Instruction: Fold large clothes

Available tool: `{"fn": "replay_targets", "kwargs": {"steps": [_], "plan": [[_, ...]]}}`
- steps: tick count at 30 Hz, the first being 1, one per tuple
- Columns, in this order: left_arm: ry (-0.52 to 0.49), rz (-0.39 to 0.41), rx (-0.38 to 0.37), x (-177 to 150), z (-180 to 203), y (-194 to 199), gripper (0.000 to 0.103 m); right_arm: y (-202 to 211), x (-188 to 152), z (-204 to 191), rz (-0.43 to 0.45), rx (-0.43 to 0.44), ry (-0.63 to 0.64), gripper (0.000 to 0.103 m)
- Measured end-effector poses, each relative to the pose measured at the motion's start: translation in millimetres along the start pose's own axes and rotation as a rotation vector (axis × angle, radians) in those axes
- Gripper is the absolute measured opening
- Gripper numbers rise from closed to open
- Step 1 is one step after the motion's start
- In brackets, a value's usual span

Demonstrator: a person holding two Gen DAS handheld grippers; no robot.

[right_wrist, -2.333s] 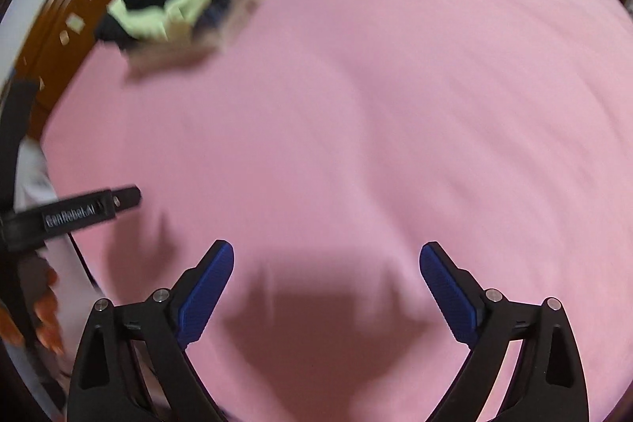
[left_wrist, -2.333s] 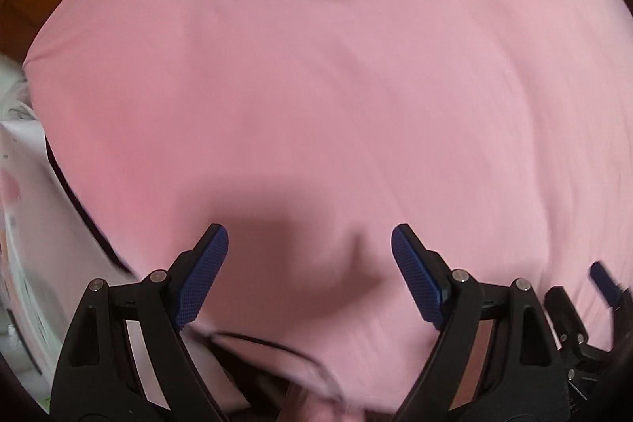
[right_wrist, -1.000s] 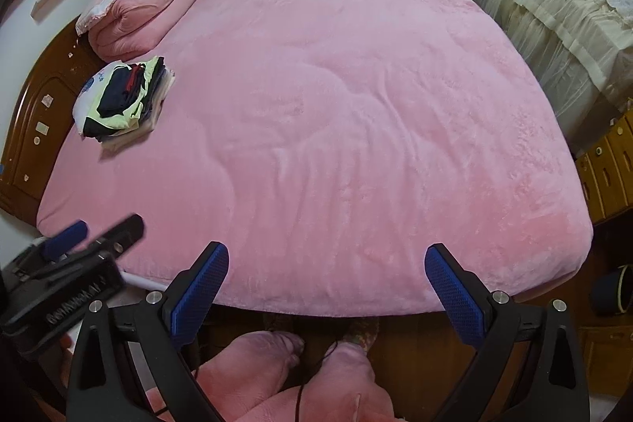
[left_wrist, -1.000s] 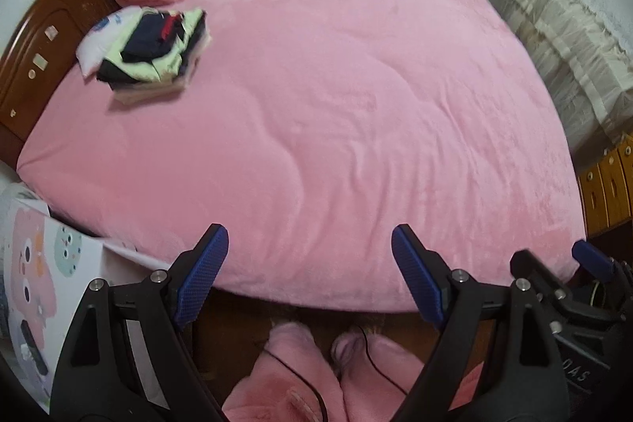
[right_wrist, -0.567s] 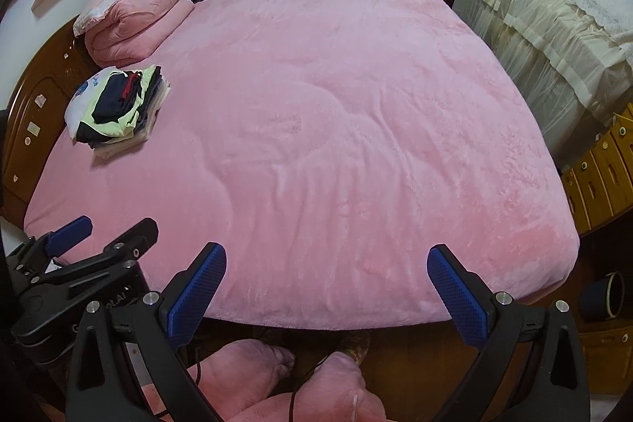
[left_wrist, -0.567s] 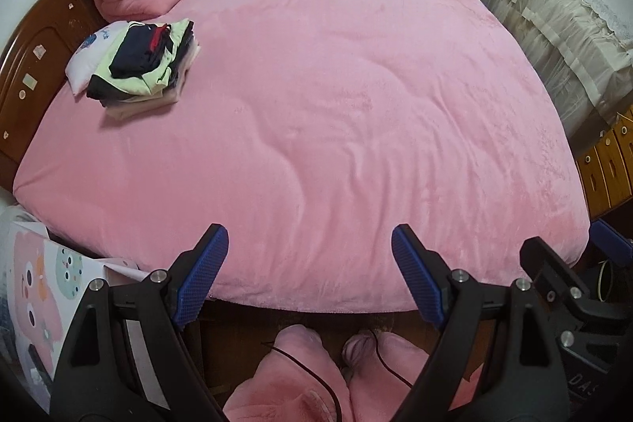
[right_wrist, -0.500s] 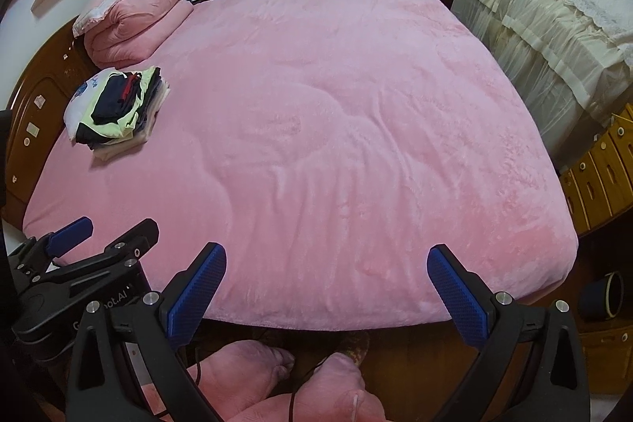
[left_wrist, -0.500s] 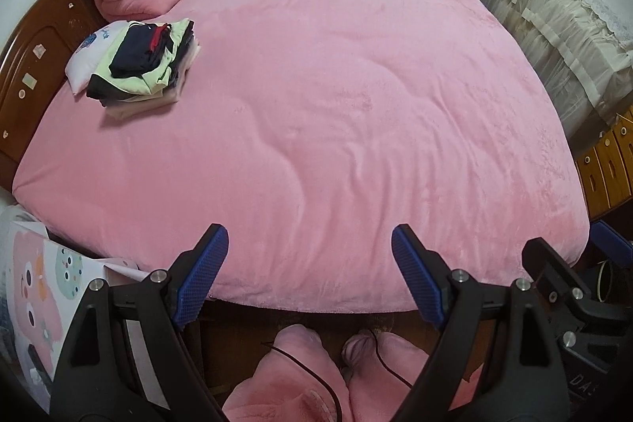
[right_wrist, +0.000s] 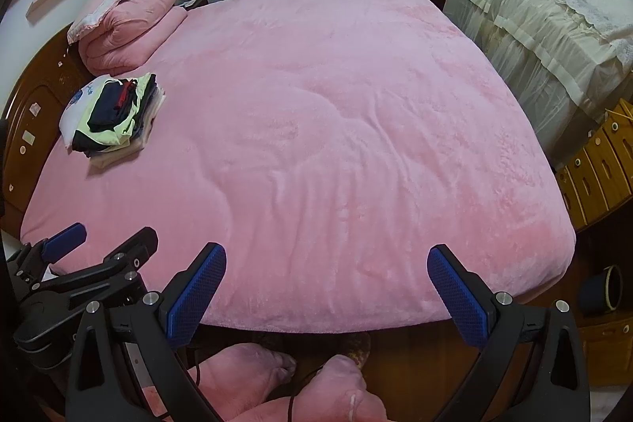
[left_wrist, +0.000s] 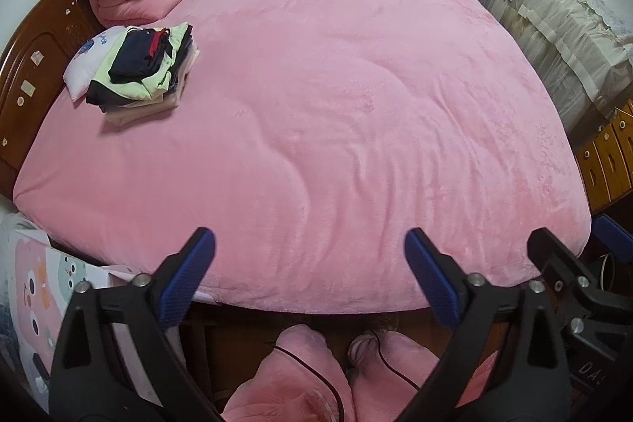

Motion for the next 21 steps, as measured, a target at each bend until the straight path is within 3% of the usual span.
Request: {"fn": "replay_targets", "kwargs": {"steps": [21], "plan": [[-0.021,-0.003,-0.020,14,0,-11,0.102,-7,13,6,-0.009,-0.023,-0.016,0.103]]}}
Point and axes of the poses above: each gripper's, at about its wrist camera, not at the fingertips, and y roughly against the way its jaws point, z to its right, x to its top, the point moved 5 cm from there along -y, roughly the way its jaws point, and after that the axes turned 10 degrees about y, right-handed, at the moved point
